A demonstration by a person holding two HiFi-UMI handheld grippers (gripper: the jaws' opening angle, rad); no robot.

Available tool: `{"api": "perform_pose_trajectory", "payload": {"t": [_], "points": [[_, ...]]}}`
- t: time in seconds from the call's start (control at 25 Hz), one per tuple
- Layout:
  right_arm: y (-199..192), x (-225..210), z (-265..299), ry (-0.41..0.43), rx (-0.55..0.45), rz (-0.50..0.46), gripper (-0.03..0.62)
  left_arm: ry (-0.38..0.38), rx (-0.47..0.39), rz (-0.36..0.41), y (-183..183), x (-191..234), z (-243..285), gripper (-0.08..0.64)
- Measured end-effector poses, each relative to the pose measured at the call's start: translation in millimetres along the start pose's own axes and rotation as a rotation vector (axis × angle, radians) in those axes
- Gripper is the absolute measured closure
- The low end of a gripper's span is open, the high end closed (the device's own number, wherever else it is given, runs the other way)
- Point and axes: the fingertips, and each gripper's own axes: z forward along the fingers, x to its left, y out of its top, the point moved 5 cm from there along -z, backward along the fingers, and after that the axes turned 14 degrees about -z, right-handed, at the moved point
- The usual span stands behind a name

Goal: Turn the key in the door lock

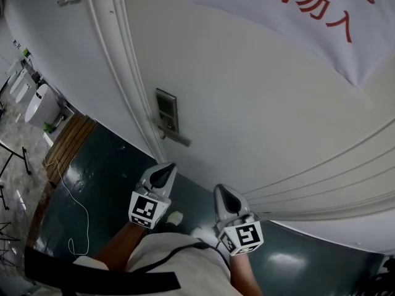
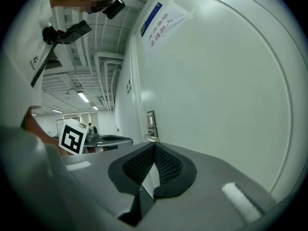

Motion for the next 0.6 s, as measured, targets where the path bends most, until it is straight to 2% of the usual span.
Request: {"api": "perform_pose_trajectory", "payload": {"t": [0.12,0.32,0.6], "points": [[2,6,8,-0.010,0.000,0.002,0.583,0.016,0.012,0.107,0,16,1,0.553],[5,15,21,-0.015,0.008,-0.012,0.583,0.058,0.072,0.342,-24,54,14,0.487],[-1,23,38,-0.037,0.037,-0.031,0.583,0.087,0.119,0.546,-42,89,35,0.443]]}}
